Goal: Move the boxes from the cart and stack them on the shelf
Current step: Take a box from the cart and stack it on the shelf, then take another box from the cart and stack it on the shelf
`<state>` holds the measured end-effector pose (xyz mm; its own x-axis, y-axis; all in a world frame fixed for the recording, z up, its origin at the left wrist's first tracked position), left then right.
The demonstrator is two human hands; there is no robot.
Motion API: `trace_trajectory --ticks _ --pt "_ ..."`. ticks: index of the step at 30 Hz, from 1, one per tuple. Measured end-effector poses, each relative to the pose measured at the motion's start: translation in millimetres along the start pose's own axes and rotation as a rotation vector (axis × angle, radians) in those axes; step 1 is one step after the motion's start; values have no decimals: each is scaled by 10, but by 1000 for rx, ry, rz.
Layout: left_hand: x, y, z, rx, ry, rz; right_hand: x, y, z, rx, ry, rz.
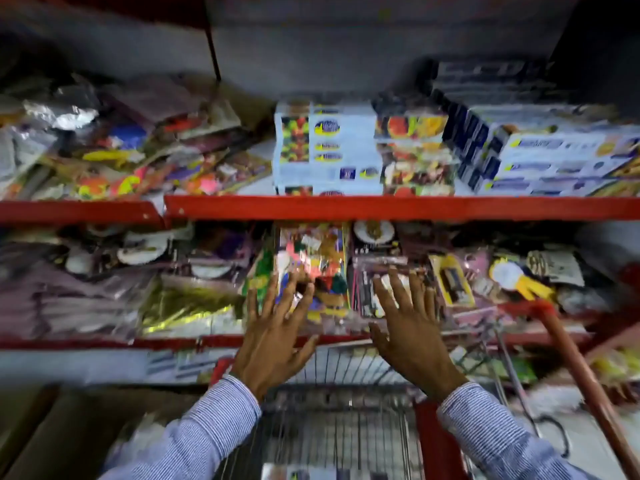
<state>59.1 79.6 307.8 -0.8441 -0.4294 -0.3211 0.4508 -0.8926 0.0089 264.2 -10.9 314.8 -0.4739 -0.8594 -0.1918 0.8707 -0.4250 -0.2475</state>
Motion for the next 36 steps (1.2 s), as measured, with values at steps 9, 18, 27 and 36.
trace_trajectory --ticks 9,18,27,36 --pt "1211 159 -1426 194 -398 167 935 333 -1841 37 -476 -101" --pt "1986 119 -2719 394 -589 105 1710 532 -3737 174 -1152 -89" --pt "2046 268 -3078 466 -577 -212 1648 549 -4157 229 -1281 -10" --pt "2095 784 -3470 436 -1009 -359 1339 747 -3923 22 -1043 -4"
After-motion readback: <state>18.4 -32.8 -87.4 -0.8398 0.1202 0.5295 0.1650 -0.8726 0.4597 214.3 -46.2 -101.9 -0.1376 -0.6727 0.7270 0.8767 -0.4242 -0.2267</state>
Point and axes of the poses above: each hand's wrist, its own x-axis away from the middle knuckle, its own z-axis out of the back of the hand, y = z × x, the point moved 4 cm from there along -x, towards the middle knuckle, and after that the axes turned 15 degrees about -z, right-handed, at the moved point
